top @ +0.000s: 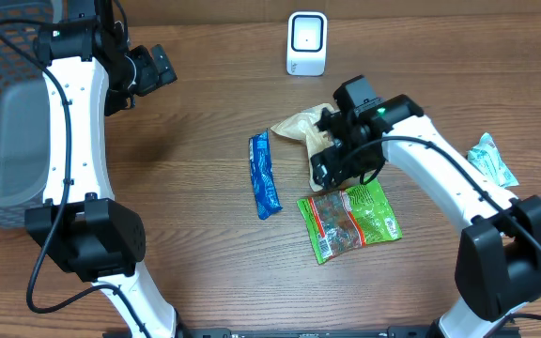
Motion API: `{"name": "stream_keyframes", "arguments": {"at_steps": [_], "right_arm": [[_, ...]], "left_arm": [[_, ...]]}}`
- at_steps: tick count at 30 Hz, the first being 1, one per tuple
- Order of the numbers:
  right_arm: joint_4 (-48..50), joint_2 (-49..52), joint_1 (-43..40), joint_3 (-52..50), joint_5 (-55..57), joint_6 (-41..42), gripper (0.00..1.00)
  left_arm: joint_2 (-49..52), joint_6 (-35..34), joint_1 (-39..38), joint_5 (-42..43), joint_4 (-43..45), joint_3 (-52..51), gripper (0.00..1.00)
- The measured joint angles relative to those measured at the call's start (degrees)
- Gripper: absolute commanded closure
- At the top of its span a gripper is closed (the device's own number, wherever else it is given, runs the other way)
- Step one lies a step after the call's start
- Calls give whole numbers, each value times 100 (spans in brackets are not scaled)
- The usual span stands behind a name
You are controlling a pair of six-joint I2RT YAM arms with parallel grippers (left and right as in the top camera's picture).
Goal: Scan the item barcode
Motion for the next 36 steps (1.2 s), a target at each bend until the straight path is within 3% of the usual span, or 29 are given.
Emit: {"name": "stream_keyframes", "arguments": {"at_steps": [5, 11, 17, 24, 26, 27, 29, 30, 31, 36], "right_arm": [[-111, 0, 590, 0, 420, 111, 0], [-131, 68, 1272, -166, 1349, 1047, 0], [208, 262, 1285, -610, 1779, 1526, 0], [748, 422, 1279, -984, 1475, 1679, 2], [769, 553, 1279, -986, 1405, 1694, 11], [767, 608, 1279, -986, 1397, 1705, 25], [765, 664, 1279, -988, 1416, 1722, 74], [761, 667, 1276, -990, 1425, 1733, 89], [758, 667, 1274, -990, 1432, 1749, 96], [584, 643, 1196, -942, 1399, 1958, 96]], "left_arm": [[0, 0, 0, 0, 13, 0, 0], [0, 0, 0, 0, 26, 0, 0], [0, 2, 0, 0, 26, 0, 0], [0, 2, 0, 0, 42, 0, 0], [0, 0, -2, 0, 42, 0, 0], [0, 2, -2, 0, 42, 0, 1], [0, 2, 0, 0, 44, 0, 0], [0, 2, 0, 0, 44, 0, 0], [0, 2, 0, 0, 46, 0, 0], [0, 2, 0, 0, 44, 0, 0]]}}
